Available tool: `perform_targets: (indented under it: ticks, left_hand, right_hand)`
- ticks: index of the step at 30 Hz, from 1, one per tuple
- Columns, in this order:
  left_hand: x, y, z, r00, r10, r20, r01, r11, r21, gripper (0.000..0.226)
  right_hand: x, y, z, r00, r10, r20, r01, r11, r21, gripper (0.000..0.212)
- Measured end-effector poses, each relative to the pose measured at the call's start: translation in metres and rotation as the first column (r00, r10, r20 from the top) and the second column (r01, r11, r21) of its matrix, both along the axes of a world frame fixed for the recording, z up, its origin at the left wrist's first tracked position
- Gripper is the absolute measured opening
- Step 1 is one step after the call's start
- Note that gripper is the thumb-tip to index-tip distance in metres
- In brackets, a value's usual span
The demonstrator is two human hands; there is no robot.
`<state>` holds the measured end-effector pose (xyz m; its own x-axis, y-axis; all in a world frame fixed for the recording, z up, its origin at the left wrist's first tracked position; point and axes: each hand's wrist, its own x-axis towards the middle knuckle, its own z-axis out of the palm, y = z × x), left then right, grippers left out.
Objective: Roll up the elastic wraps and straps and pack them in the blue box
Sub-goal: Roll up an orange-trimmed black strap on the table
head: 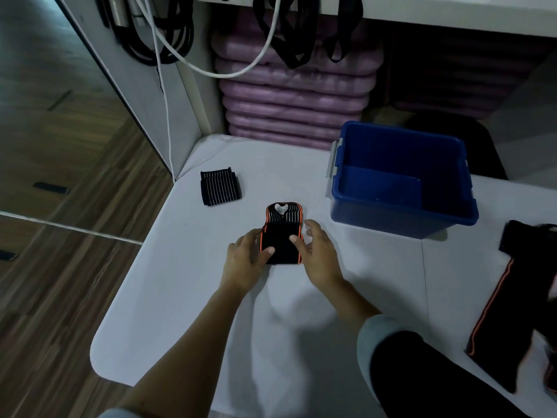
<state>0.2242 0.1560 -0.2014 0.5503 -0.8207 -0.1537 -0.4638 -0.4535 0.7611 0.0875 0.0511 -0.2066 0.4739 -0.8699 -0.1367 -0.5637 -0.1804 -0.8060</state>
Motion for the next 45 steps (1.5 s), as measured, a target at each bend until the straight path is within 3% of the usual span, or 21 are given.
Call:
perform_targets:
  ticks: [5, 8, 12, 18, 23, 29, 34, 37, 45]
  left_hand:
    - [-0.005, -0.002, -0.001, 0.998, 0.027, -0.052, -0.029, 0.999, -0.043, 0.051]
    - [-0.009, -0.003, 0.002, 0.998, 0.051, -0.047, -0.055, 0.995, -0.077, 0.046]
    - [-0.014, -0.005, 0.004, 0.995, 0.098, -0.022, -0.100, 0.988, -0.121, 0.043]
    - [-0.001, -0.020, 0.004, 0.987, 0.130, -0.099, -0.149, 0.965, -0.217, 0.031]
    - [0.037, -0.062, 0.026, 0.992, 0.122, -0.042, -0.129, 0.947, -0.295, 0.032]
    - [0.084, -0.112, 0.030, 0.994, 0.091, 0.067, -0.076, 0.977, -0.197, 0.034]
    - [0.095, -0.129, 0.010, 0.985, -0.019, 0.174, 0.020, 1.000, -0.002, 0.040]
    - [0.090, -0.132, 0.009, 0.980, -0.003, 0.200, 0.005, 1.000, -0.011, 0.039]
    - [0.089, -0.129, 0.014, 0.963, -0.030, 0.268, 0.058, 0.993, -0.099, 0.033]
  right_hand:
    - [-0.004, 0.000, -0.007, 0.959, 0.186, 0.213, -0.192, 0.981, 0.006, 0.068]
    - [-0.010, 0.003, -0.008, 0.944, 0.250, 0.215, -0.238, 0.968, -0.079, 0.067]
    - [-0.009, 0.003, -0.010, 0.962, 0.202, 0.181, -0.196, 0.979, -0.050, 0.058]
    - [0.009, -0.006, -0.007, 0.938, 0.125, 0.324, -0.136, 0.991, 0.012, 0.056]
    - [0.051, -0.042, 0.010, 0.910, 0.086, 0.404, -0.107, 0.994, 0.029, 0.058]
    - [0.098, -0.086, 0.000, 0.934, 0.065, 0.350, -0.080, 0.996, 0.029, 0.055]
    - [0.108, -0.099, -0.024, 0.973, 0.108, 0.206, -0.085, 0.990, -0.115, 0.048]
    - [0.109, -0.102, -0.027, 0.984, 0.095, 0.151, -0.069, 0.983, -0.169, 0.048]
    - [0.102, -0.096, -0.018, 0.979, 0.052, 0.196, -0.021, 0.987, -0.157, 0.046]
